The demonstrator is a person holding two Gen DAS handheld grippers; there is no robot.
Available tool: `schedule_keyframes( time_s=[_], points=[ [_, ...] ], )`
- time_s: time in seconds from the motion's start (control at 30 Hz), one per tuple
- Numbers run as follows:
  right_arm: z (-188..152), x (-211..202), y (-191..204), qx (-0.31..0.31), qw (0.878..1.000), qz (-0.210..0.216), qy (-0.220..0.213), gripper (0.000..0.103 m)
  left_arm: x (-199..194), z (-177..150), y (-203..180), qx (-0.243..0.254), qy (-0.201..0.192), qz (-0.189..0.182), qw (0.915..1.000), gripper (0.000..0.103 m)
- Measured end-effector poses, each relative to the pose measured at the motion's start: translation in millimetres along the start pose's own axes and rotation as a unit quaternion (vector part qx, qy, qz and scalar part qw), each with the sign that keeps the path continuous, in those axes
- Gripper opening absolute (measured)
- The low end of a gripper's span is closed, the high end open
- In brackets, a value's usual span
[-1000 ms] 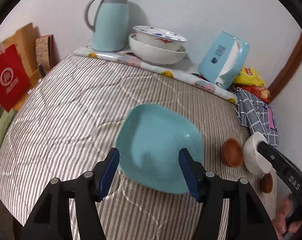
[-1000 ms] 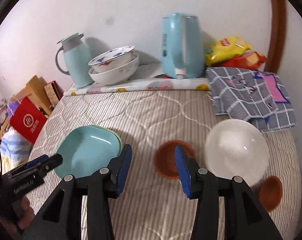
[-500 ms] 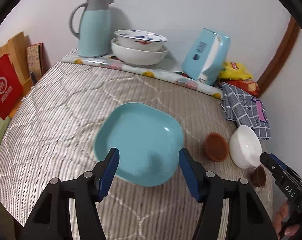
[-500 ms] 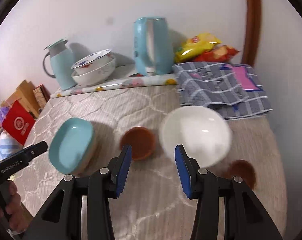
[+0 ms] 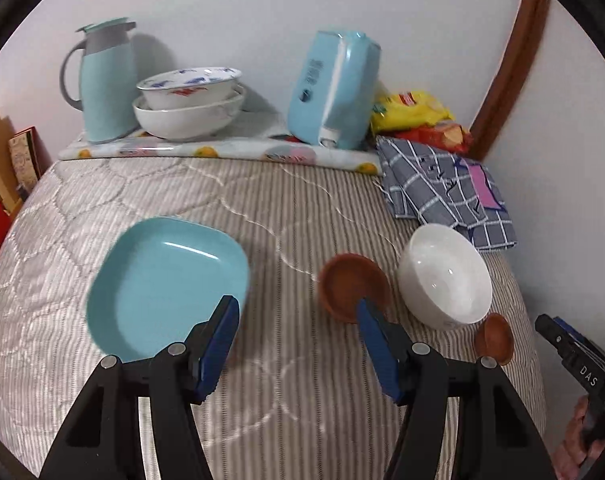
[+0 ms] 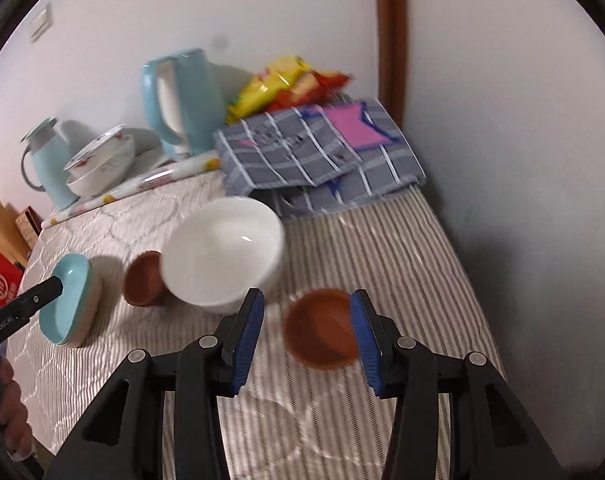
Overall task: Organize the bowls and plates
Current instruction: 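Move the left tool toward the small brown clay bowl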
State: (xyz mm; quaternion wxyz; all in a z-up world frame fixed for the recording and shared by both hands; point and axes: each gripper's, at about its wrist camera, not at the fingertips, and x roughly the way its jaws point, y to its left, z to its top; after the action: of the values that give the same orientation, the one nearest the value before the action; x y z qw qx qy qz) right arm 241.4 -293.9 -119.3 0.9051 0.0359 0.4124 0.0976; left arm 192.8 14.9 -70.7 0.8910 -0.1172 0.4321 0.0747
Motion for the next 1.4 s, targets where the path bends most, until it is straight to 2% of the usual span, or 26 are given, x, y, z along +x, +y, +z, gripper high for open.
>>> schedule_keyframes(
  time_s=[0.07, 0.27, 0.47, 0.67, 1.03, 1.17, 1.4],
  points=[
    [-2.9, 6.5, -12.5, 0.011, 1.000, -0.003, 0.011, 0.045, 11.0, 0.7, -7.7, 0.005, 0.017, -0.002, 0.9998, 0.060],
    [-12.0, 20.4, -33.1, 0.020, 0.999, -0.012, 0.028, 0.045, 32.5, 2.6, -21.7, 0.017, 0.027, 0.014, 0.9994, 0.060],
    [-15.6, 30.9, -42.6, 0.021, 0.999, -0.014, 0.032, 0.045, 51.9, 4.5, -26.7, 0.024, 0.035, 0.034, 0.9985, 0.060],
    [-18.4, 42.9, -49.5, 0.025, 0.999, -0.010, 0.040, 0.045, 65.2, 6.5, -28.6, 0.020, 0.042, 0.034, 0.9983, 0.060],
    [-20.9, 70.0, -46.6, 0.024, 0.998, 0.006, 0.066, 0.045, 90.6, 9.4, -30.2, 0.015, 0.054, 0.038, 0.9977, 0.060],
    [-24.1, 79.9, -44.2, 0.021, 0.997, 0.005, 0.073, 0.039, 100.7, 11.6, -31.1, 0.014, 0.063, 0.041, 0.9971, 0.060],
    [-25.0, 87.6, -42.8, 0.018, 0.998, 0.006, 0.067, 0.038, 114.7, 11.7, -29.0, 0.010, 0.074, 0.038, 0.9965, 0.057]
  ],
)
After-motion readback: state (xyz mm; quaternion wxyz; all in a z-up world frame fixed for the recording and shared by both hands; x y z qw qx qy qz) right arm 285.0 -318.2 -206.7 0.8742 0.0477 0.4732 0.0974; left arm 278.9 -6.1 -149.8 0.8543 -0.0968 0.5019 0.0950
